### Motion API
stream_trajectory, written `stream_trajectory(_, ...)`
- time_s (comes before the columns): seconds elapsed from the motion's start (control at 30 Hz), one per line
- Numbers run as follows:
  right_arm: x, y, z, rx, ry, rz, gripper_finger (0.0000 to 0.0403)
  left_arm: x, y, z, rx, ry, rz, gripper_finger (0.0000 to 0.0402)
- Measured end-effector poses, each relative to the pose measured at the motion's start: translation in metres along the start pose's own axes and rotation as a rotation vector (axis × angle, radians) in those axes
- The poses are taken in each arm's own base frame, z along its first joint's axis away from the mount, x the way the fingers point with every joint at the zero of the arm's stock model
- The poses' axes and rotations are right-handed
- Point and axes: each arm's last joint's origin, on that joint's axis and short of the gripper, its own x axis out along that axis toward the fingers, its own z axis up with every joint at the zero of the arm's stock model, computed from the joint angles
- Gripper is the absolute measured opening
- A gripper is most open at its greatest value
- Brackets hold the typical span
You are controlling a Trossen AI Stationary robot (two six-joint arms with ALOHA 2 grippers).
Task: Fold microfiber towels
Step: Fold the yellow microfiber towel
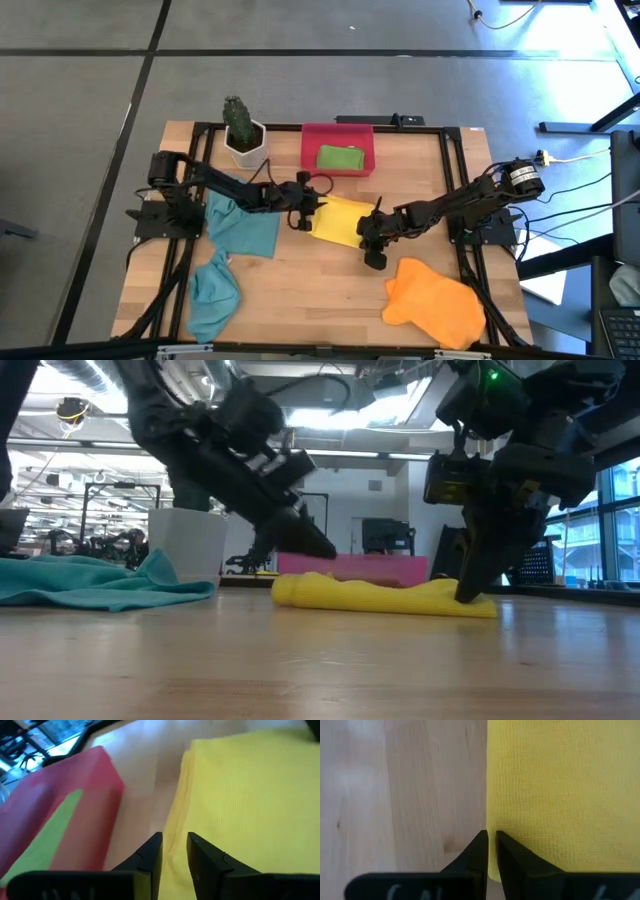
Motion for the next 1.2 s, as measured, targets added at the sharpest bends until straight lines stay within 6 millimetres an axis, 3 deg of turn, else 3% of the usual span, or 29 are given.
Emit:
stream_trajectory(0.2,0.000,-0.001,-0.002,0.024,0.027,-0.016,0.0038,0.027,0.001,-0.011,0.042,0.159,0.035,0.0079)
stream_trajectory(0.37,-0.002,-0.005,-0.008,0.141,0.071,-0.091,0.0038,0.029,-0.001,-0.014,0.040,0.261,0.021,0.0079)
stream_trajectory(0.8,-0.003,-0.013,-0.008,0.172,0.080,-0.166,0.0038,-0.001,-0.058,0.005,0.105,0.276,-0.085,0.0079)
stream_trajectory(1.07,-0.010,-0.015,-0.012,0.139,0.182,-0.254,0.0038,-0.035,-0.066,0.024,0.068,0.289,-0.112,0.0079)
stream_trajectory(1.2,-0.014,-0.015,-0.005,0.007,0.195,-0.348,0.0038,-0.048,-0.071,0.027,0.108,0.313,-0.110,0.0079)
